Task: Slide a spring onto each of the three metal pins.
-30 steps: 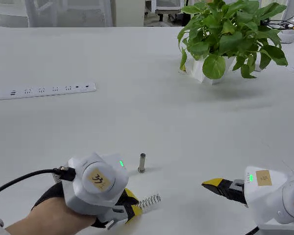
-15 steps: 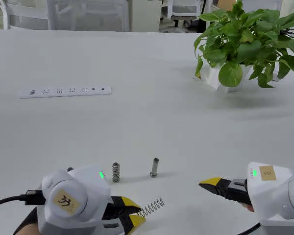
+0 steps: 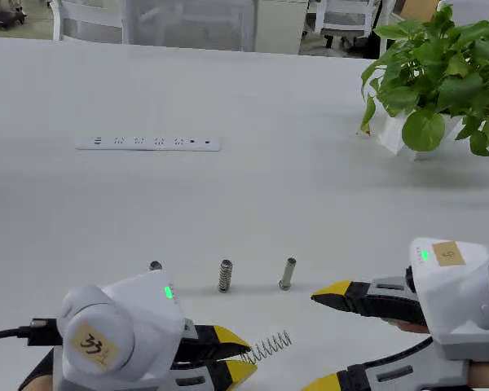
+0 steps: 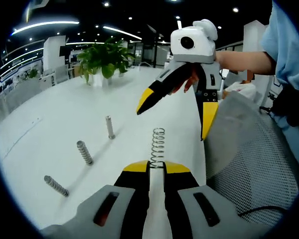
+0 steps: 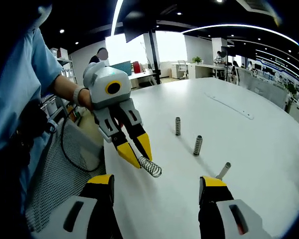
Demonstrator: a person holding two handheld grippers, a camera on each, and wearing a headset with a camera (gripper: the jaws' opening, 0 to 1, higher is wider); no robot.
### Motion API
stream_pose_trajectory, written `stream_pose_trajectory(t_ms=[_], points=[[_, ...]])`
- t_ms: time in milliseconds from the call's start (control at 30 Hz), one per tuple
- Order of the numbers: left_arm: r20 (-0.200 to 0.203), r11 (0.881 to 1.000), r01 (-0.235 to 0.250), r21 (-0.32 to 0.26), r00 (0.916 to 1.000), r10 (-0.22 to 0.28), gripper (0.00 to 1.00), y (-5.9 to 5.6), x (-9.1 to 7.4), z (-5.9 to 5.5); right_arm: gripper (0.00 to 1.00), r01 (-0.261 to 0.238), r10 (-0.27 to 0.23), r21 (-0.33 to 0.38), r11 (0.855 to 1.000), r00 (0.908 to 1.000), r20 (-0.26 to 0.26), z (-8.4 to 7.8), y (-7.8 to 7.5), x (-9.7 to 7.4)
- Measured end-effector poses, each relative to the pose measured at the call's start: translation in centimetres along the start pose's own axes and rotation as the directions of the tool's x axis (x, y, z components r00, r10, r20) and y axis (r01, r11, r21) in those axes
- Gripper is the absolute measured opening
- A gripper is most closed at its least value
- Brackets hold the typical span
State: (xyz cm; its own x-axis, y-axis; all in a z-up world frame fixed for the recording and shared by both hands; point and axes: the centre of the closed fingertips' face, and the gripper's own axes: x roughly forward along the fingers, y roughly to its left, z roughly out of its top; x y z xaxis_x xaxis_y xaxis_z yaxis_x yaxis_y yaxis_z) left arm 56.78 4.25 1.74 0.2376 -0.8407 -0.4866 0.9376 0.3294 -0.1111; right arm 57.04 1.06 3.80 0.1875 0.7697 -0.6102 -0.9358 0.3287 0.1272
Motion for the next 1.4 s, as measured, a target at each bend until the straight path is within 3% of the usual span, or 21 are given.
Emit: stream_pose_trajectory(t_ms=[200,400,500,867,1400], points=[[0.007,1.000,0.012,0.005,0.9999,-0.012,0.06,-0.4,-0.3,-0.4,0.56,-0.060,0.058,-0.049,0.997,0.9975,-0.041,0.1,1.0,0.2],[0.009,0.999,0.032,0.026,0.9994,-0.032,0.06,-0.8,-0.4,-0.6,0.31,-0.110,0.107,-0.071,0.991,0.9931,-0.047,0.2,1.8,0.2],[0.021,0.998,0.048,0.032,0.9986,-0.048,0.06,-1.1,-0.5,-0.4,0.25,-0.130,0.126,-0.071,0.989,0.9906,-0.053,0.1,2.2,0.2],[0.026,0.994,0.090,0.068,0.9954,-0.092,0.06,-1.7,-0.6,-0.1,0.13,-0.164,0.160,-0.066,0.984,0.9847,-0.070,-0.2,2.5,0.4],[0.004,0.992,0.106,0.074,0.9943,-0.107,0.06,-1.9,-0.6,-0.5,0.07,-0.190,0.182,-0.087,0.978,0.9787,-0.094,-0.2,3.0,0.7]])
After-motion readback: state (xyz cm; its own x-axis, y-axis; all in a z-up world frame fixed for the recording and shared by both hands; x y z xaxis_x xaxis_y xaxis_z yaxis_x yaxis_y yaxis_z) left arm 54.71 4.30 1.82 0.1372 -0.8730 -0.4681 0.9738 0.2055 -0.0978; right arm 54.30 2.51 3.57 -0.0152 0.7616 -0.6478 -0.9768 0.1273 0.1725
